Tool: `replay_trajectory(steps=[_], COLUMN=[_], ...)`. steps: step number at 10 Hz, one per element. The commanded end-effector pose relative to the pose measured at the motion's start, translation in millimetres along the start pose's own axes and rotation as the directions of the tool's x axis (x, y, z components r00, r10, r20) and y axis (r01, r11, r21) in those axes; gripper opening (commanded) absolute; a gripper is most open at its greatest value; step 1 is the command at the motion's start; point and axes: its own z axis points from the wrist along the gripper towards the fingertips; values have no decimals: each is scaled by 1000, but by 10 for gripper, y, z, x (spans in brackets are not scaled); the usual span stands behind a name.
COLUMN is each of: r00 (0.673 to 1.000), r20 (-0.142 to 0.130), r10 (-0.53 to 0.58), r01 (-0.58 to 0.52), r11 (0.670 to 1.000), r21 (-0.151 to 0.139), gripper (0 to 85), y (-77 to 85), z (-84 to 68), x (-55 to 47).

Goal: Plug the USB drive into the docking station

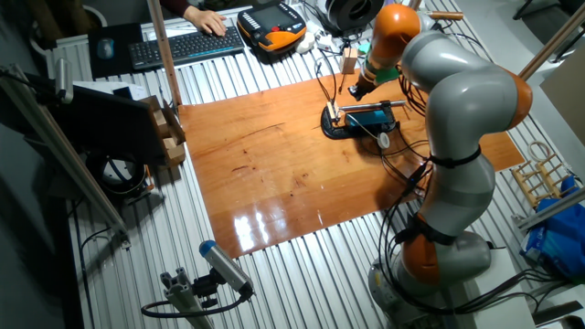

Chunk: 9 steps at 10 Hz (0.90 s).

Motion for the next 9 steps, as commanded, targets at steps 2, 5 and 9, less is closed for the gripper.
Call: replay_trajectory(steps=[2,5,9], r00=[1000,999,994], r20=[-6,-32,-61], r10=[-11,37,91], r01=[11,-37,-93], r11=[1000,999,995], r21=[-8,-31,-29], gripper=[0,0,0], y=[-10,-26,-26], z=[-9,4,-8], x=[-1,4,-3])
